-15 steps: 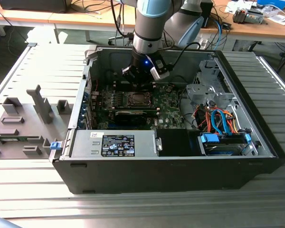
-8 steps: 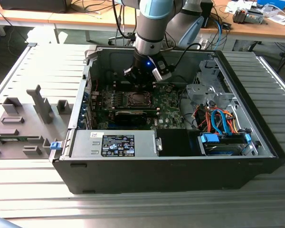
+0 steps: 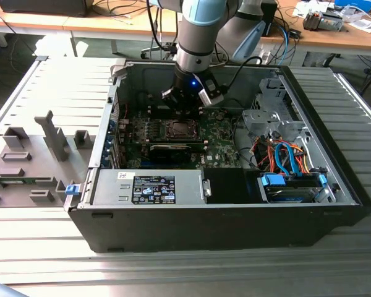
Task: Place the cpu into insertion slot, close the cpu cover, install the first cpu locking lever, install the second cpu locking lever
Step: 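Install the first cpu locking lever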
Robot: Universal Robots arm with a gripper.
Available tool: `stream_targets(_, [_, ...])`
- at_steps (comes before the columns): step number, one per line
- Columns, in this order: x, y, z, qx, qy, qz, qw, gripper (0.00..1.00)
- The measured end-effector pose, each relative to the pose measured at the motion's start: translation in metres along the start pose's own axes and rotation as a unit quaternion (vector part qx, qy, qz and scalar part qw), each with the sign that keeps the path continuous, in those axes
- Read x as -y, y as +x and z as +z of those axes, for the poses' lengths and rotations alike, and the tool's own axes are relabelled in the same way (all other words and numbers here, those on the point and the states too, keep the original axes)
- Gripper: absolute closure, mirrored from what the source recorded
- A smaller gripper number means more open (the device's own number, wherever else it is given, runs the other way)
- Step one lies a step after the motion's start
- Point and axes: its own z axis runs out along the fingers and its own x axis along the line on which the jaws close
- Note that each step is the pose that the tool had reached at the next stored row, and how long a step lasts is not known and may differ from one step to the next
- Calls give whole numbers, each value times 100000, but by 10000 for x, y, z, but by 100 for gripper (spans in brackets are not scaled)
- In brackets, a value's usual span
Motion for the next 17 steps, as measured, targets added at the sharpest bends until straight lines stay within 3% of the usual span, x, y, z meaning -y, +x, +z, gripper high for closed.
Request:
stream_targets(3, [15, -10, -2, -26, 45, 6, 100000, 89])
stream_targets(8, [29, -94, -2, -38, 33, 3, 100000, 89])
stream_targets(13, [38, -176, 4, -298, -183, -5, 99999, 89])
stream_targets(17, [46, -222, 2, -343, -163, -1, 99999, 89])
